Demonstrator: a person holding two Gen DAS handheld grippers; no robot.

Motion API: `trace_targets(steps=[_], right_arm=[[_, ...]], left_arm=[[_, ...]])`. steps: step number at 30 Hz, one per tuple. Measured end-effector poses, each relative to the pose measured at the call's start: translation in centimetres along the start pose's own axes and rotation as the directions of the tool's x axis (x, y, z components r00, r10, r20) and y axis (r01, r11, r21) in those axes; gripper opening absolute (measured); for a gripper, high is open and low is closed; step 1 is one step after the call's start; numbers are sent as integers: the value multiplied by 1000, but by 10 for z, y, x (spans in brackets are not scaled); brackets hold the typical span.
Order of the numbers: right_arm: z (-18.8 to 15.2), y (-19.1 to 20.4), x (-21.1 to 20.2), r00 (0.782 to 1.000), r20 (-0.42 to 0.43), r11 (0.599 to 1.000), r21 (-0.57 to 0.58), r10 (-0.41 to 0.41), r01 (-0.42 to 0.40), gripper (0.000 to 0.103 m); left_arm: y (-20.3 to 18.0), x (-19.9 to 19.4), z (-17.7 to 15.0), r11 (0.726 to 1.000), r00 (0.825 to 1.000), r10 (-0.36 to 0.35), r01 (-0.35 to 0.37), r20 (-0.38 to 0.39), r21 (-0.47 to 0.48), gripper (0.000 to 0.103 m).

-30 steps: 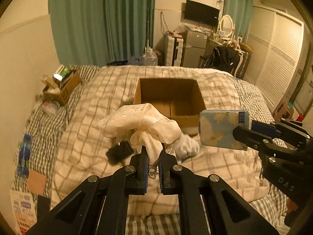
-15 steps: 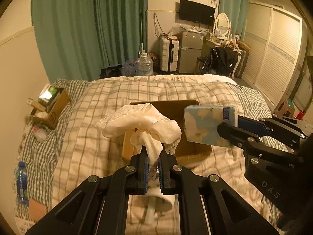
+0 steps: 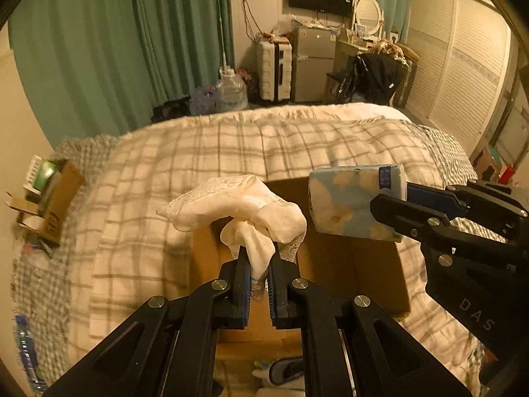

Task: Organize objects
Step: 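Carry the tissue pack and cloth over the box and open both tools, then grasp the white plastic stick with the left tool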

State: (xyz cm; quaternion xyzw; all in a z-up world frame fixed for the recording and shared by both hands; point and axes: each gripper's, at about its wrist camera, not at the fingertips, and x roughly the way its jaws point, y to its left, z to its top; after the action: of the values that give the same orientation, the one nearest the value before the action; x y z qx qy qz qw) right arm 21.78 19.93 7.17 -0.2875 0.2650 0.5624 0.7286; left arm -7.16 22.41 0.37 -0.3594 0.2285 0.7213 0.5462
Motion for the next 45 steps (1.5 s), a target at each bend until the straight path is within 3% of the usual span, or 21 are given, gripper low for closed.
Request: trace_targets(steps=[4, 7, 8, 9, 11, 12, 20, 24, 30, 38, 45], right_arm=[[-7, -5, 13, 1000, -8, 1000, 20, 15, -14, 21], [-11, -9, 14, 999, -12, 999, 42, 32, -31, 23], [-12, -11, 14, 999, -12, 998, 49, 32, -31, 27], [-13, -12, 12, 999, -14, 998, 52, 29, -28, 35], [-14, -14, 5, 1000, -12, 998, 54, 13, -13, 49], [-15, -15, -2, 1000, -5, 998, 55, 8, -7, 51], [-27, -17, -70, 998, 51, 998, 51, -36, 33, 62], [-40, -9, -115, 994, 94, 998, 27, -52, 50, 69], [-72, 7, -152, 993, 102, 998, 13, -57, 56, 71], [-127, 36, -134, 998, 18, 998, -1, -57, 57, 71], [-164, 59, -74, 993, -114, 999, -18, -44, 42, 71]], left_arm=[[3, 16, -3, 1000, 1000, -15, 15, -16, -6, 13], [3, 18, -7, 1000, 999, -6, 6, -35, -10, 46], [4, 17, -8, 1000, 999, 0, -1, -32, -10, 63], [3, 13, -10, 1000, 1000, 12, -13, -22, -9, 71], [2, 8, -12, 1000, 1000, 25, -25, -17, -3, 74], [2, 4, -13, 999, 999, 33, -33, -22, 1, 76], [11, -56, -38, 994, 996, 93, -92, 14, -53, 92], [18, -91, -58, 989, 993, 113, -109, 41, -97, 95], [22, -124, -98, 976, 984, 171, -162, 53, -147, 96], [28, -110, -159, 960, 978, 206, -206, -22, -191, 96], [24, -63, -200, 961, 972, 197, -217, -126, -172, 96]])
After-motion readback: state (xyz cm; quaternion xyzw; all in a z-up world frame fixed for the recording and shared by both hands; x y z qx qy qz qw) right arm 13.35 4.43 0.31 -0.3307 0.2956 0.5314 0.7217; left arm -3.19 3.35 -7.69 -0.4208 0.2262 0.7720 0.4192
